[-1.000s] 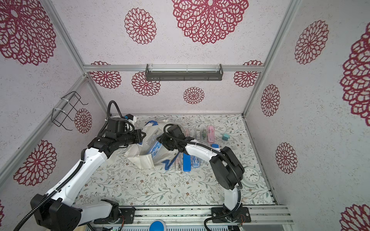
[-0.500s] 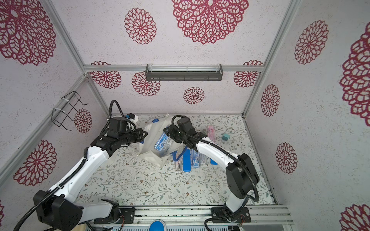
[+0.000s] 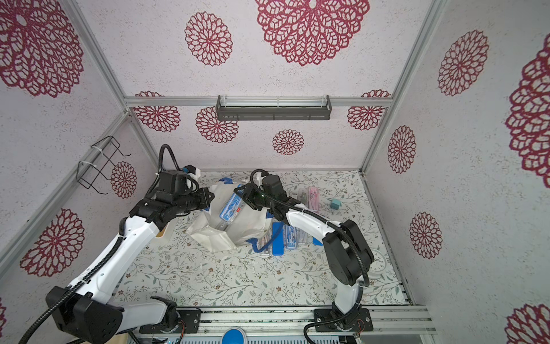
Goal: Take out the compass set from the canvas bag
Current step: Pick up the compass set from the canvas bag, then place the compass set at the center of the board.
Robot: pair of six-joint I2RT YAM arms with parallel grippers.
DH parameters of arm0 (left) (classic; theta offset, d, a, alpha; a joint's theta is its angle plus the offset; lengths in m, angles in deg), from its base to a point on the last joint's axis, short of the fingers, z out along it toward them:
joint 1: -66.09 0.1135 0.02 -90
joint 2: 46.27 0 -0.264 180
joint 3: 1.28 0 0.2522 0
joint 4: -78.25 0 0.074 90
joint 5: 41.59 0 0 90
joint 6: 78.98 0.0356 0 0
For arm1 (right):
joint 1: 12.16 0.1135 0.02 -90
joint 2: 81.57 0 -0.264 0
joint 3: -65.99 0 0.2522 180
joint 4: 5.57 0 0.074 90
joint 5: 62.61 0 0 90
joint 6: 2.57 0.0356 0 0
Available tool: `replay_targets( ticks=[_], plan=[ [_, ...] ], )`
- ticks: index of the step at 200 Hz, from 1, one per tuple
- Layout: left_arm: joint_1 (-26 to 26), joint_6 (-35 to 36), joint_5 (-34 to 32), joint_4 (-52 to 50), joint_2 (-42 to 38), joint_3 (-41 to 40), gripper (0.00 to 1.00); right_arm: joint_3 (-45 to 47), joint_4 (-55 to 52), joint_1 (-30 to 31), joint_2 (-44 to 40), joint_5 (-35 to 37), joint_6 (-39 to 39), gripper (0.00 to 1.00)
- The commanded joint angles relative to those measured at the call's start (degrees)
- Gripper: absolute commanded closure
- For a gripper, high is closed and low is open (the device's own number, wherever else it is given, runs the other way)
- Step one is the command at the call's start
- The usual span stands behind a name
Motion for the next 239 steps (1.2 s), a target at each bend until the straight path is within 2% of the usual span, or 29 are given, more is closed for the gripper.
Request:
replay_targets(
  ticks=[1,78,133,164,178,213,239],
  plan=[
    [1.03,1.24,-2.94,-0.34,-2.36,1.10,1.00,-2.58,4.19,-1.17,-4.21,-1.28,1.06,0.75],
    [3.15,-0.33,-4.03,0.39,-3.75,-3.33,1.00,4.92,1.34,-9.42,-16.67,-4.52,-0.77,0.75],
    [4.07,-0.39,-3.84,0.82,-3.68,-2.81,1.00,6.11,-21.95,-17.72,-25.12,-9.89,-15.59,0.75],
    [4.08,-0.30,-3.05,1.15,-3.26,-2.29,1.00,7.57,-43.67,-19.25,-27.75,-5.27,-30.70,0.76],
    [4.09,-0.28,-2.63,1.48,-3.24,-2.20,1.00,9.99,-50.02,-19.25,-28.38,-3.11,-34.65,0.76],
    [4.07,0.03,-2.29,1.59,-3.06,-1.84,1.00,21.74,-53.85,-19.21,-31.77,-0.65,-36.12,0.76],
    [4.08,0.10,-1.95,1.76,-3.06,-1.84,1.00,28.44,-55.37,-19.17,-34.05,3.89,-36.55,0.75]
  ],
)
